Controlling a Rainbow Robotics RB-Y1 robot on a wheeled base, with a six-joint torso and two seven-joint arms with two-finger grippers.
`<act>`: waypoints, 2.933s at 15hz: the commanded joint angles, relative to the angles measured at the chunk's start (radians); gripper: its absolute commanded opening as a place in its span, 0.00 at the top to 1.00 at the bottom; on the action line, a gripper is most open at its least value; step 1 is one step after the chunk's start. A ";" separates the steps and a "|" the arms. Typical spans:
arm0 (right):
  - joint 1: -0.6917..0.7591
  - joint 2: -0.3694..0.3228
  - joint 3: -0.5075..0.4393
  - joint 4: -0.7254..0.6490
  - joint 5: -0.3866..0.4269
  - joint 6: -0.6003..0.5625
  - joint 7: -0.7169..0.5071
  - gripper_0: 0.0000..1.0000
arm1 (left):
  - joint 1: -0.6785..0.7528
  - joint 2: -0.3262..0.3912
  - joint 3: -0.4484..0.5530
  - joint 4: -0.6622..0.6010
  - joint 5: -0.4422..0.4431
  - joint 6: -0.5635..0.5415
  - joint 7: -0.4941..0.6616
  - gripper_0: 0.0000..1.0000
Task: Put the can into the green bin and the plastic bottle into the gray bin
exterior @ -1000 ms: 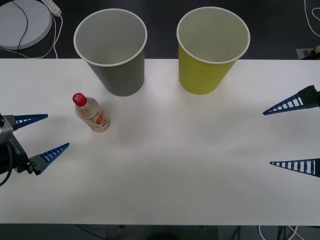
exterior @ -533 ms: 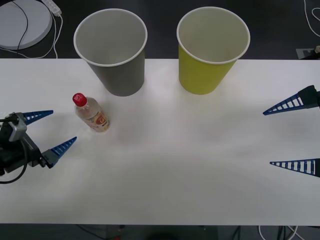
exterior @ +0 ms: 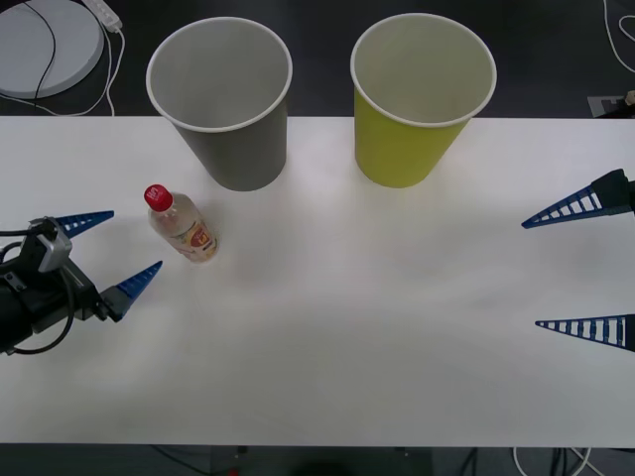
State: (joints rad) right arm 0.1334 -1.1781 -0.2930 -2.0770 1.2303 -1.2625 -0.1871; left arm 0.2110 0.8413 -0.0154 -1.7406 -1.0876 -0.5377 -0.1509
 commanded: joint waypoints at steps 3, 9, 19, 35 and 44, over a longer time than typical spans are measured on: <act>0.000 0.000 0.000 0.000 0.000 0.000 0.000 0.00 | -0.067 -0.004 -0.075 0.030 0.000 0.030 0.007 0.00; 0.000 0.000 0.000 0.000 0.000 0.000 0.000 0.00 | -0.142 -0.005 -0.143 0.067 0.000 0.064 0.016 0.00; 0.000 0.000 0.000 0.000 0.000 0.000 0.000 0.00 | -0.210 -0.031 -0.201 0.090 -0.015 0.099 0.037 0.00; 0.000 0.000 0.000 0.000 0.000 0.000 0.000 0.00 | -0.266 -0.116 -0.201 0.125 -0.137 0.107 0.093 1.00; 0.000 0.000 0.000 0.000 0.000 0.000 0.000 0.00 | -0.266 -0.116 -0.201 0.125 -0.137 0.107 0.109 1.00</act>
State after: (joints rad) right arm 0.1334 -1.1781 -0.2930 -2.0770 1.2303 -1.2625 -0.1871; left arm -0.0553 0.7255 -0.2165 -1.6150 -1.2242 -0.4309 -0.0425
